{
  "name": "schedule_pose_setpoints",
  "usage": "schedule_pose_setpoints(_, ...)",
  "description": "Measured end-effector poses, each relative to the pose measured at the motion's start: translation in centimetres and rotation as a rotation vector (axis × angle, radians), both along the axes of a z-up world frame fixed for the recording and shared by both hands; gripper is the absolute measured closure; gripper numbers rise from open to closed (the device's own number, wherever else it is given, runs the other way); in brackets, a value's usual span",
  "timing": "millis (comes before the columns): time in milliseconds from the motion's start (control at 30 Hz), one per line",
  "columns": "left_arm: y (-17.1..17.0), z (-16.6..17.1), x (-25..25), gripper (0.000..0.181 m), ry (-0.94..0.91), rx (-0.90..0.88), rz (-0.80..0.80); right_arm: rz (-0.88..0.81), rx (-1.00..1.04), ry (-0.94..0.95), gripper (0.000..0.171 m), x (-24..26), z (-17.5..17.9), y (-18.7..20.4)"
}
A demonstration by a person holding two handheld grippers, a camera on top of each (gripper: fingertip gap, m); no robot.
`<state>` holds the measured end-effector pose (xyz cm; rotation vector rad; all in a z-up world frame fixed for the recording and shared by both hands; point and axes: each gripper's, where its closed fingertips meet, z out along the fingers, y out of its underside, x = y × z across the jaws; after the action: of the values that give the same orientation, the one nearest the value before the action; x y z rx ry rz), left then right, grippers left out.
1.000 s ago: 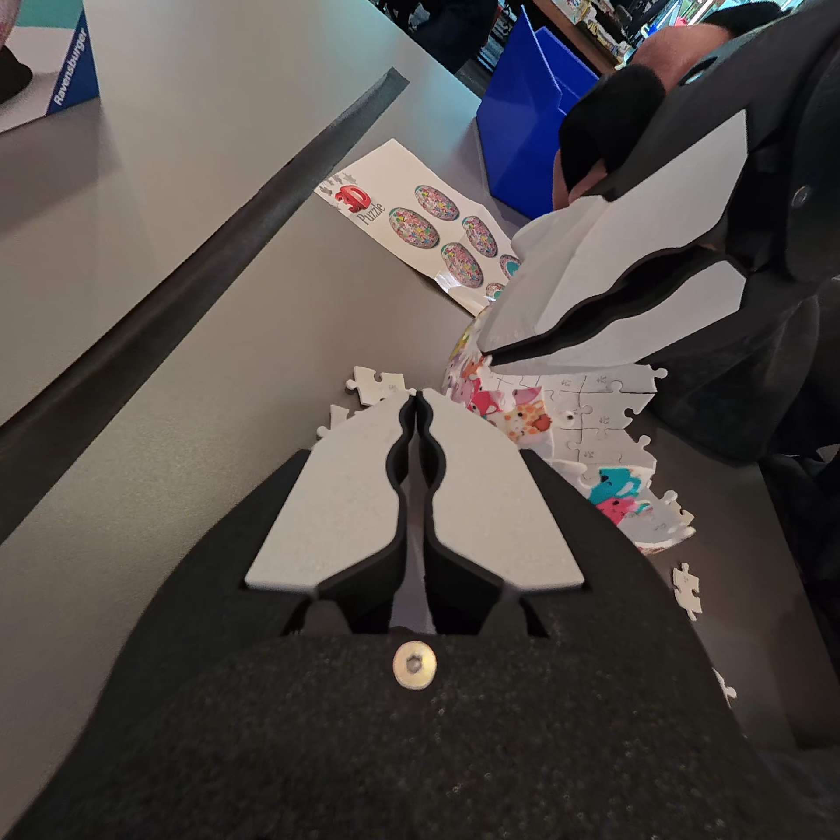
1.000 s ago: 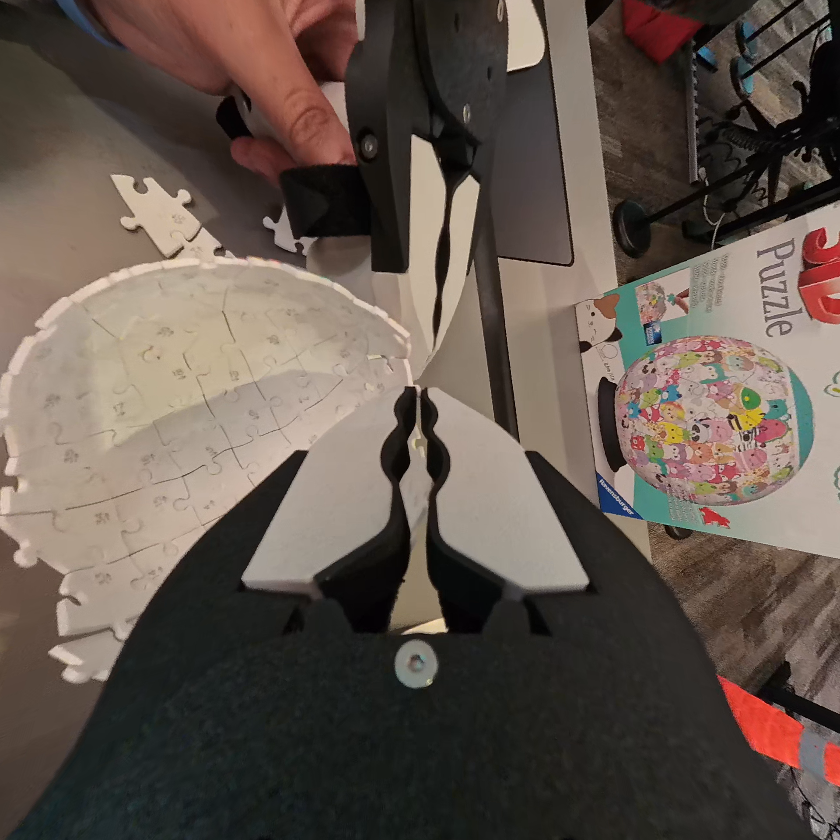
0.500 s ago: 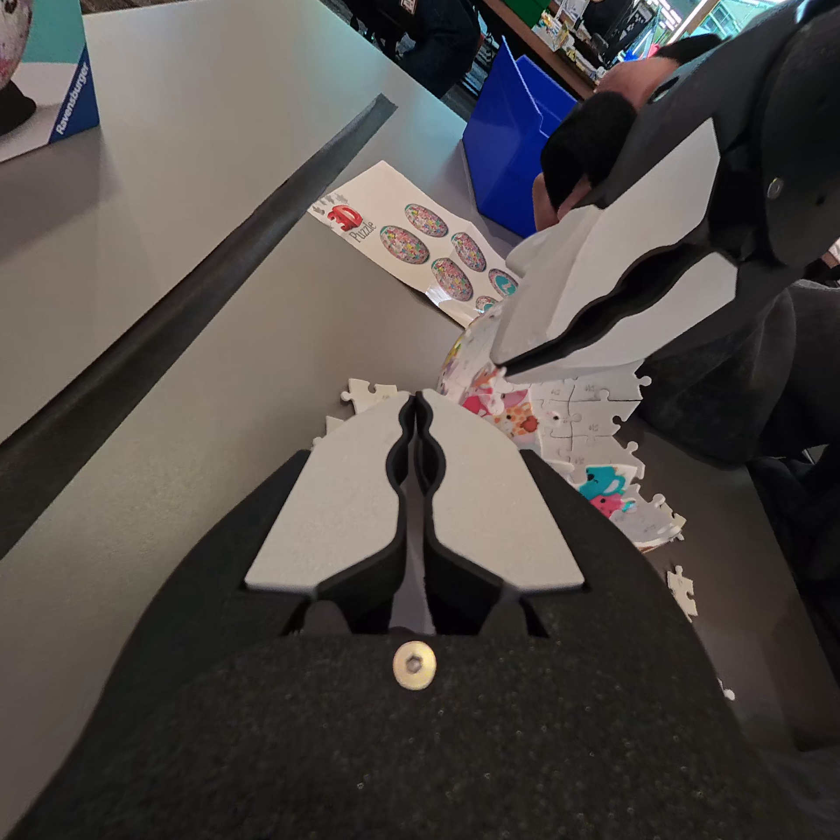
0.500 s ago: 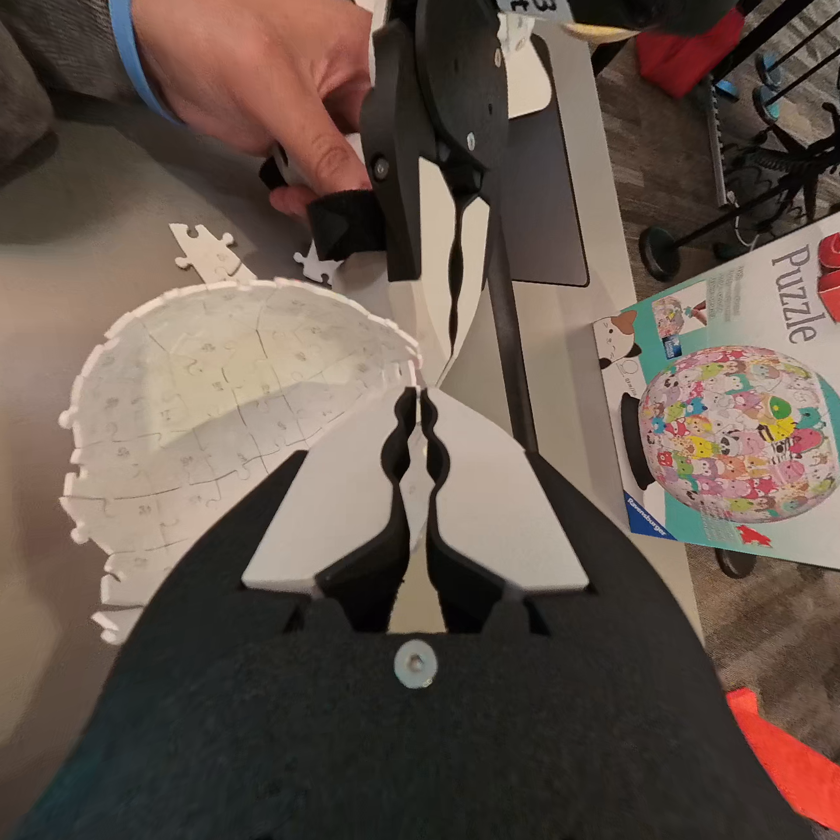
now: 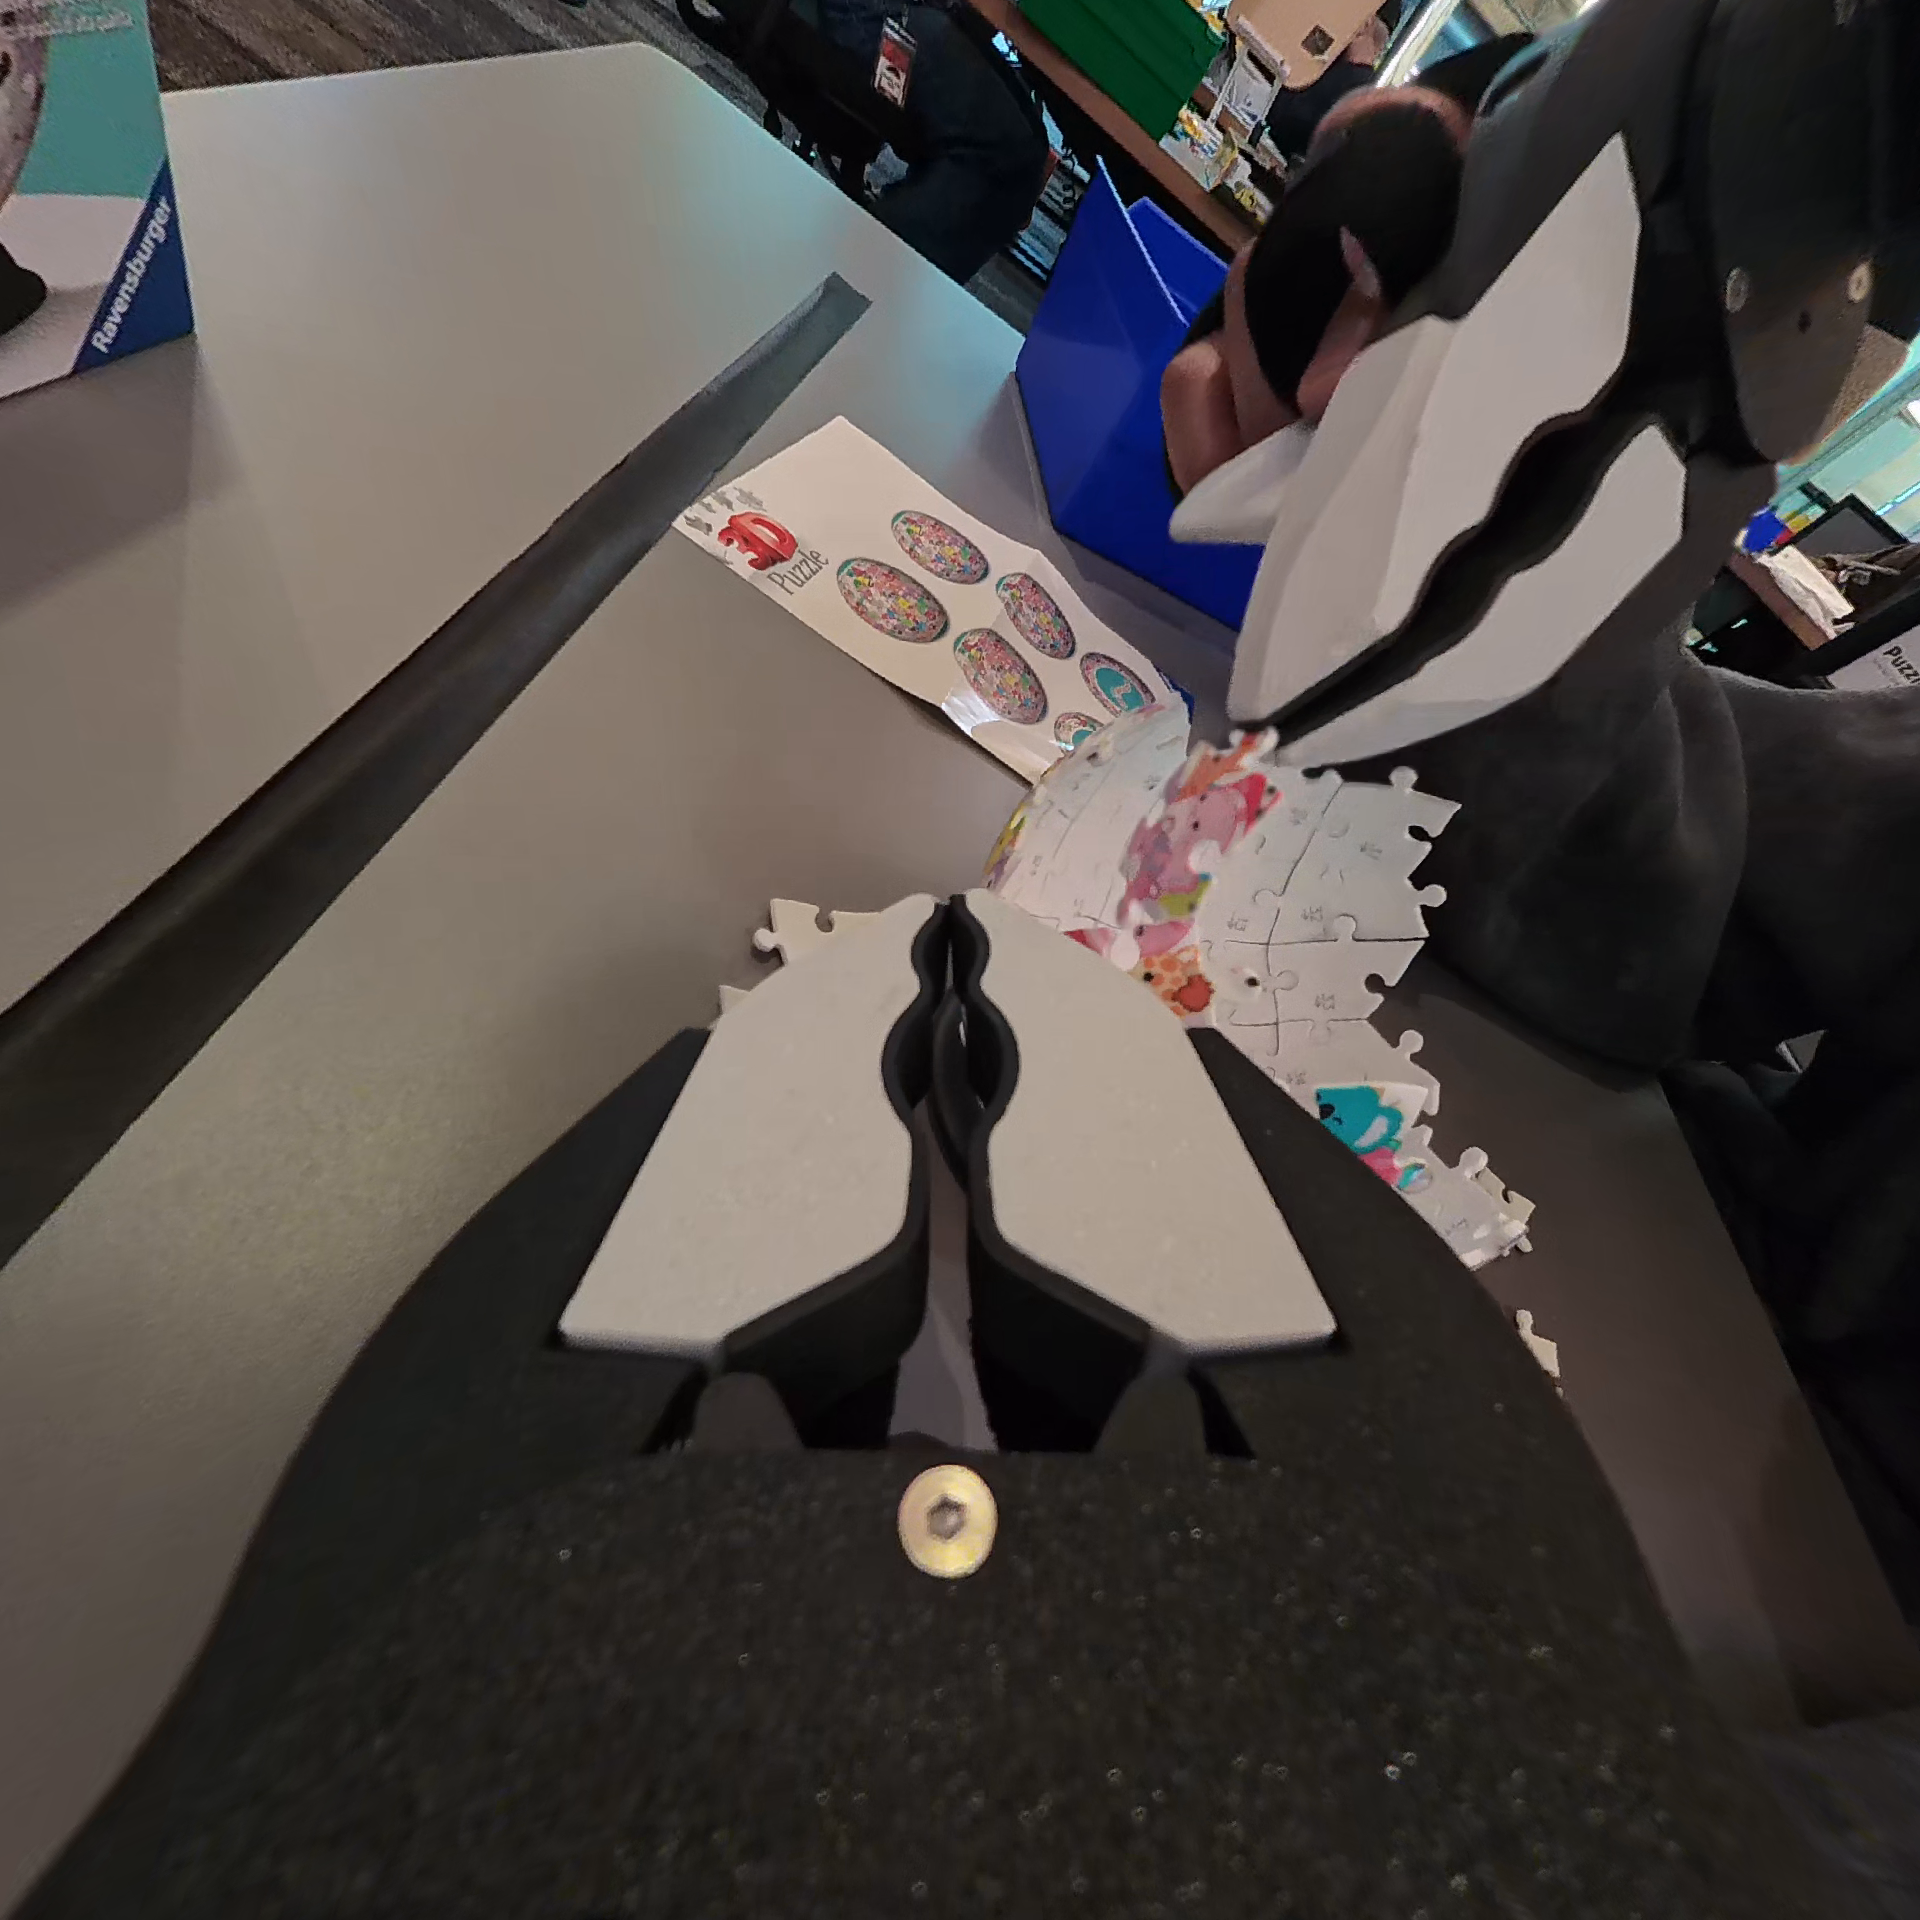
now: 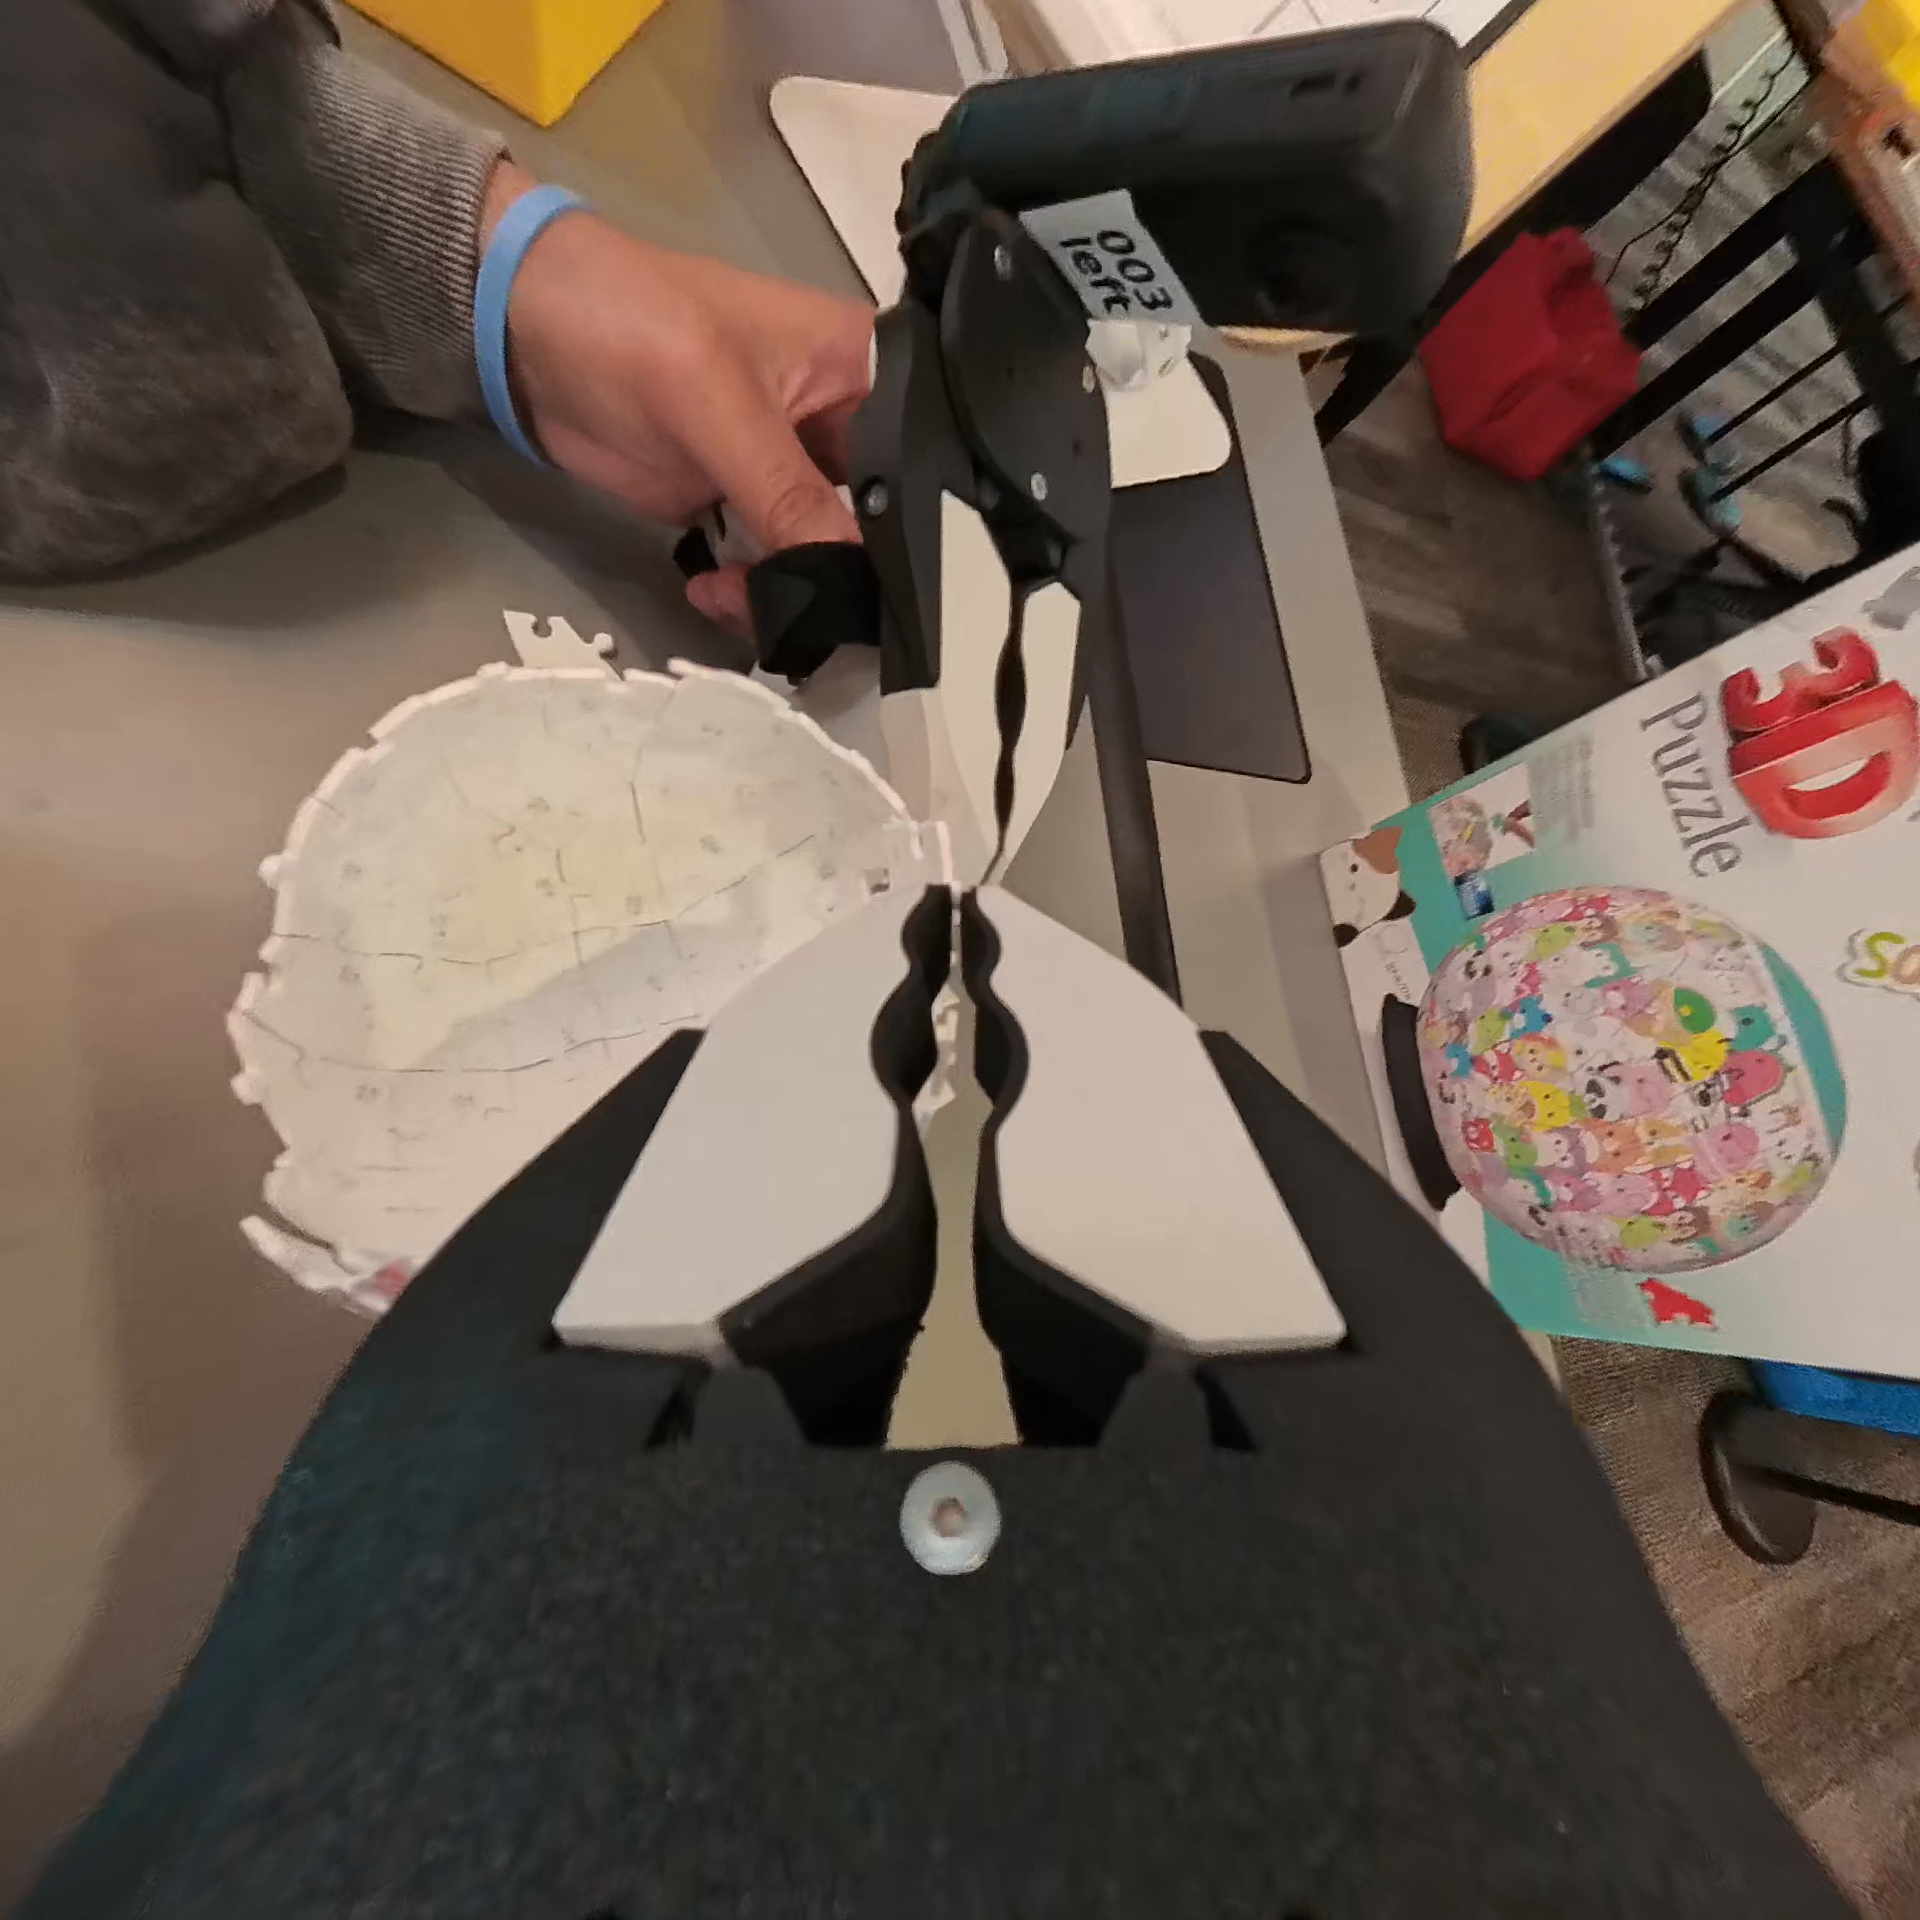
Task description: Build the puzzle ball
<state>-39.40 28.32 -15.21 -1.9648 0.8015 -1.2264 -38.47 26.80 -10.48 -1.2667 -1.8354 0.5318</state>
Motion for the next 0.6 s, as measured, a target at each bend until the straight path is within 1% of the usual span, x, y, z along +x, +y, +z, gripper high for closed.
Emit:
schedule_pose_setpoints(167,-0.1,-0.1,0.0,0.181,-0.001,-0.005,-0.004,0.006,-0.007,0.029,0.169,0.2,-0.7,0.8)
schedule_pose_setpoints(300,0.0,-0.3,0.0,0.181,0.003,-0.009,-0.002,0.056,0.009,0.013,0.170,0.0,-1.2,-0.1)
schedule_pose_setpoints(600,0.0,-0.5,0.2,0.181,0.007,-0.016,-0.004,0.011,0.091,-0.079,0.169,-0.1,-2.1,0.2)
